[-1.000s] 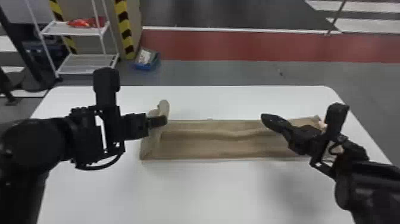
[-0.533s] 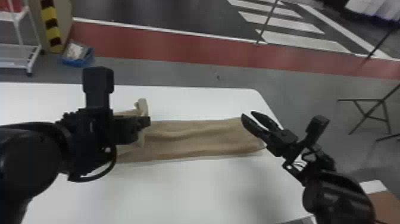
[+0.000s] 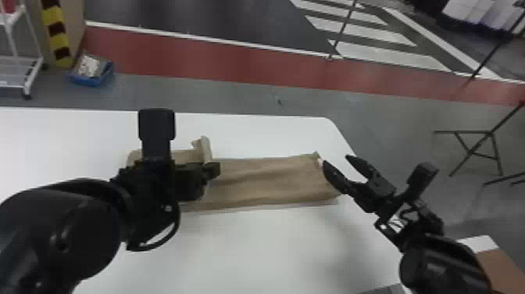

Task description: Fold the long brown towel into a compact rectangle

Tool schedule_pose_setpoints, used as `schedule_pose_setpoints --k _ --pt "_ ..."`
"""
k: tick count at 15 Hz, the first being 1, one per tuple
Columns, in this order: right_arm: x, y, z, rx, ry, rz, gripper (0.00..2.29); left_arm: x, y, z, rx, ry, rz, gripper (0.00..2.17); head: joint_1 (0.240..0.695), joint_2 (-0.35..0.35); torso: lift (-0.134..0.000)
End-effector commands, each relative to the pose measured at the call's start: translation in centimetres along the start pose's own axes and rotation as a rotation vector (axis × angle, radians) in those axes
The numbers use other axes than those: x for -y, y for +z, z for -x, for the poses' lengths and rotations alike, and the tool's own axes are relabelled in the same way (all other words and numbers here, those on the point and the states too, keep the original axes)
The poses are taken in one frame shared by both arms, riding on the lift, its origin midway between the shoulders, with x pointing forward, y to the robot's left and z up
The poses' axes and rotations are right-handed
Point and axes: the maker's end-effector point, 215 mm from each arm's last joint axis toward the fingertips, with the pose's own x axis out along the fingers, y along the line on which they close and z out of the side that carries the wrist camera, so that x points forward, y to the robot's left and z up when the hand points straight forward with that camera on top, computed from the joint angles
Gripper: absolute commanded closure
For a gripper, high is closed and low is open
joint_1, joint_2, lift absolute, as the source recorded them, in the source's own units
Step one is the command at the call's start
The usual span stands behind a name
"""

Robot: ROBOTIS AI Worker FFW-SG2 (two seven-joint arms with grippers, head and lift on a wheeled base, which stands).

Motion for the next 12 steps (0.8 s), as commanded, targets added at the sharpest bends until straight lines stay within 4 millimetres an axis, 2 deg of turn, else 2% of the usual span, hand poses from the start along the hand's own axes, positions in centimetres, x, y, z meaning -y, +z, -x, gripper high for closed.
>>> schedule_pose_setpoints --k 1,4,6,8,10,11,12 --pt "-0.5 -0.2 -0.2 0.004 0.004 -0.006 0.07 1.1 -0.9 -0.4 -0.013 -0.044 0.031 0.00 0.695 -0.350 -0.128" --pt "-2.1 -0.7 -0.9 -0.008 0.016 -0.033 0.07 1.5 -0.7 0.1 -0.004 -0.072 0.068 0.04 0.695 -0.350 -0.128" --pt "-4.3 -1.2 -2.3 -0.035 0.030 -0.054 0.09 0.7 0.0 1.2 0.025 -0.071 0.093 0.04 0.695 -0.350 -0.128" --pt "-7.9 -1.5 -4.6 -0.065 0.051 -0.061 0.16 -5.5 -0.5 2.8 0.029 0.016 0.072 0.04 0.695 -0.350 -0.128" --pt "-12.3 -2.7 -6.7 -0.108 0.088 -0.094 0.21 -12.0 -0.2 4.4 0.086 0.123 0.017 0.04 0.695 -0.350 -0.128" --pt "-14.3 -3.5 -7.4 -0.127 0.108 -0.106 0.22 -15.2 0.0 5.4 0.127 0.200 -0.036 0.04 0.695 -0.316 -0.128" --pt "-16.3 -4.1 -8.2 -0.140 0.130 -0.115 0.22 -17.2 0.5 6.2 0.168 0.257 -0.089 0.04 0.695 -0.266 -0.128"
